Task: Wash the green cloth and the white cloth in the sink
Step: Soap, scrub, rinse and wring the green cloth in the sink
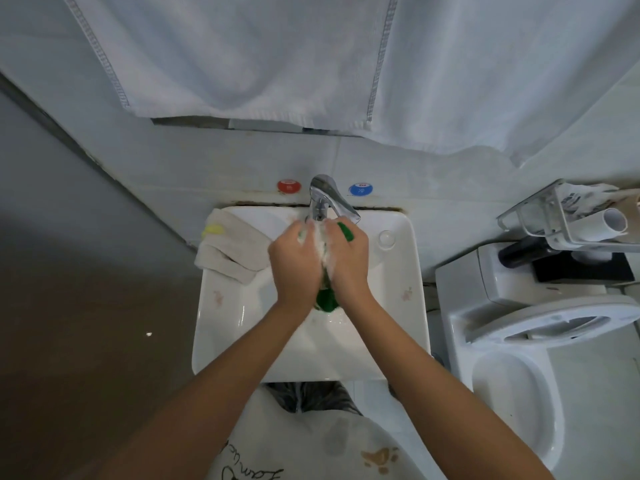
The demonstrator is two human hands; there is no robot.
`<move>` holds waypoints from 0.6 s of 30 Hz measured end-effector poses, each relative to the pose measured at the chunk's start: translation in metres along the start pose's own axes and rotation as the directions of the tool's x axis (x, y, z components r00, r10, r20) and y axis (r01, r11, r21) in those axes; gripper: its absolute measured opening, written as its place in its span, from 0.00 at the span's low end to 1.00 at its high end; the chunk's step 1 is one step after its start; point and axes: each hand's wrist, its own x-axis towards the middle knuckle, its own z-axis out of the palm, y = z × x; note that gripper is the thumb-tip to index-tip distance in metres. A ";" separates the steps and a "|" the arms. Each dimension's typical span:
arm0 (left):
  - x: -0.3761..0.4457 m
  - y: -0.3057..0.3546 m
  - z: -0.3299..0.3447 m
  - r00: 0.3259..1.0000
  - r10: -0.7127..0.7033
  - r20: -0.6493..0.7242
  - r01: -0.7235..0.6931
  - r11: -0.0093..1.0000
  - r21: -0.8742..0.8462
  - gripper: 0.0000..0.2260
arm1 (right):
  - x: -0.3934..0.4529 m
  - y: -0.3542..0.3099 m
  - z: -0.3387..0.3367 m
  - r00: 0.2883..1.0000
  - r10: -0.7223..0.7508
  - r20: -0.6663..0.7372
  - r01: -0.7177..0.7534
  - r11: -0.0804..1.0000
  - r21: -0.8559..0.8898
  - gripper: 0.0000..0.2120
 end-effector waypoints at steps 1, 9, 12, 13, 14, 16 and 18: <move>-0.011 0.003 0.002 1.000 0.024 0.016 -0.023 0.999 -0.024 0.21 | 0.006 -0.001 0.001 1.000 -0.011 -0.026 0.011 1.000 0.007 0.11; 0.009 -0.006 -0.002 0.998 -0.067 0.002 0.067 0.997 -0.022 0.22 | 0.002 0.001 0.003 0.997 -0.040 0.067 0.044 0.998 -0.052 0.13; -0.001 -0.007 -0.003 1.000 0.020 0.014 -0.020 0.999 -0.031 0.22 | 0.010 -0.002 0.009 0.999 0.013 0.043 -0.014 1.000 0.022 0.14; 0.011 -0.009 -0.005 1.000 -0.002 0.020 0.002 1.000 -0.019 0.21 | 0.007 0.000 0.010 0.997 0.014 0.080 -0.015 1.000 0.015 0.13; 0.023 -0.012 -0.008 0.998 -0.058 0.025 0.058 0.998 -0.021 0.21 | 0.001 0.001 0.009 0.993 0.009 0.119 -0.007 1.000 -0.018 0.13; 0.030 -0.013 -0.012 0.995 -0.103 0.016 0.104 0.994 -0.020 0.21 | -0.006 0.002 0.006 0.986 -0.018 0.165 0.027 0.998 -0.052 0.16; 0.013 -0.002 -0.012 1.000 -0.017 0.026 0.018 0.999 -0.046 0.21 | 0.001 -0.002 0.006 0.992 -0.022 0.127 0.023 1.000 -0.005 0.16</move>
